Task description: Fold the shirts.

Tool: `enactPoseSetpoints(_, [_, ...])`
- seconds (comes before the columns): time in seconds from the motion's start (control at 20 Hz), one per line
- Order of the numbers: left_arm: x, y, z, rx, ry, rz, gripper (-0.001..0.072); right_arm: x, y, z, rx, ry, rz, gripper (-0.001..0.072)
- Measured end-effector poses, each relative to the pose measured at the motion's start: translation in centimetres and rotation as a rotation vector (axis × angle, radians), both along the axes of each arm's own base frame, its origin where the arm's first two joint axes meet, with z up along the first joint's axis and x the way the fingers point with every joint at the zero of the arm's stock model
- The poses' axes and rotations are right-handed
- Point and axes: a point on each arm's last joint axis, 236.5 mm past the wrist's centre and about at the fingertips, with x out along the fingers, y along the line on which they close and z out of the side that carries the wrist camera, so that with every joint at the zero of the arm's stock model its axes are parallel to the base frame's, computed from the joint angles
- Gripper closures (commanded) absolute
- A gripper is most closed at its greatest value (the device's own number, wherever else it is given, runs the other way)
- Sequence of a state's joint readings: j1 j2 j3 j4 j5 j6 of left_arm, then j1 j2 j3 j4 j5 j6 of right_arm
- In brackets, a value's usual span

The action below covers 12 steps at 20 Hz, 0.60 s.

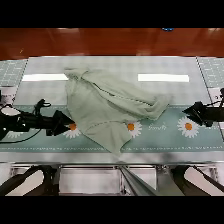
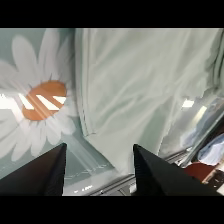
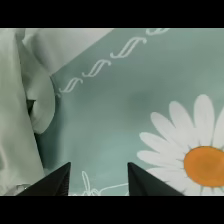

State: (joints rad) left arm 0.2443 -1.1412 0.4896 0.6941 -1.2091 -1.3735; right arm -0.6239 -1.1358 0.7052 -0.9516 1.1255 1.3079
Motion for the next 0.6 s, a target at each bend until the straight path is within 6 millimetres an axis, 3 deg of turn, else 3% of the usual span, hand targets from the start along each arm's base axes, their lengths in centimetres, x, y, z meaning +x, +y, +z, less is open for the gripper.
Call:
enactPoseSetpoints(0.15, [-1.1, -2.2, -1.1, 0.016, 0.022, -0.018, 0.0198, 0.0, 0.6, 0.2, 0.024, -0.012, 0.000, 0.0299])
enactPoseSetpoints(0.45, [-1.0, -5.4, -3.0, 0.046, 0.064, 0.025, 0.0205, 0.1, 1.1, 0.3, 0.040, -0.026, 0.010, 0.0299])
enactPoseSetpoints(0.5, [-1.2, -6.0, -3.3, 0.036, 0.078, 0.022, 0.0354, 0.1, 1.1, 0.4, 0.041, -0.028, 0.010, 0.0299])
enactPoseSetpoints(0.55, [-0.9, -6.5, -3.6, 0.037, 0.072, 0.016, 0.0686, 0.2, 1.1, 0.4, 0.041, -0.031, 0.007, 0.0299])
enactPoseSetpoints(0.6, [-0.5, -6.7, -3.9, 0.046, 0.049, 0.002, 0.0690, 0.2, 1.1, 0.4, 0.040, -0.032, 0.007, 0.0300])
